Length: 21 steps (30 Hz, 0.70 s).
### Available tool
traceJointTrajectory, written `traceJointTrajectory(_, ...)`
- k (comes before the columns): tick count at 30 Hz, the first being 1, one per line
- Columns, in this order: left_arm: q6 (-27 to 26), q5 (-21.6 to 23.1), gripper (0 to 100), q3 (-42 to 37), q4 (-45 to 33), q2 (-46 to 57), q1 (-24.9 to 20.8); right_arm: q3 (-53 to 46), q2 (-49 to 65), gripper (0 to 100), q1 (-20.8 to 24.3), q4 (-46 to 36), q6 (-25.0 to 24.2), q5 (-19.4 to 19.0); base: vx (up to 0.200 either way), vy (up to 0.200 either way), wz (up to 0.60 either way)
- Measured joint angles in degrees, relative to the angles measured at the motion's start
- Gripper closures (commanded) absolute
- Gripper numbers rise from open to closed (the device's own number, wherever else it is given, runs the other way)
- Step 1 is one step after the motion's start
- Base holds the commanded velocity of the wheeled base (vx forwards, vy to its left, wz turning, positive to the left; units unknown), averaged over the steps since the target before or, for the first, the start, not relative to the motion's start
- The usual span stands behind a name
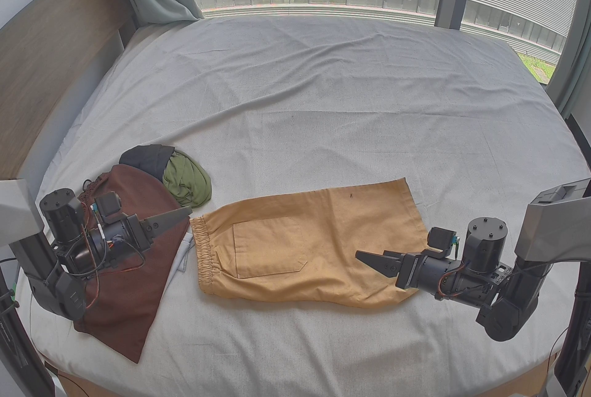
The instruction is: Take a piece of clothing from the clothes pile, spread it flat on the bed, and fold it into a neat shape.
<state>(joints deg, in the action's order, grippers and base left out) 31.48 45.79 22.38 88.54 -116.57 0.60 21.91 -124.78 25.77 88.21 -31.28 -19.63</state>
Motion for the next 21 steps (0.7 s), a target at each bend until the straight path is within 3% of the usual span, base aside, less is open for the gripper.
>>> traceJointTrajectory(9,-3.01,-3.85,0,0.24,0.09,-8.05,-0.46,0.24,0.72,0,-0.3,0.0,0.0,-0.29,0.0,0.0,0.0)
traceJointTrajectory(21,-5.34,-4.51,0,1.93,0.13,-17.09,-1.0,0.24,0.52,0,-0.91,0.02,0.0,-0.79,0.0,0.0,0.0)
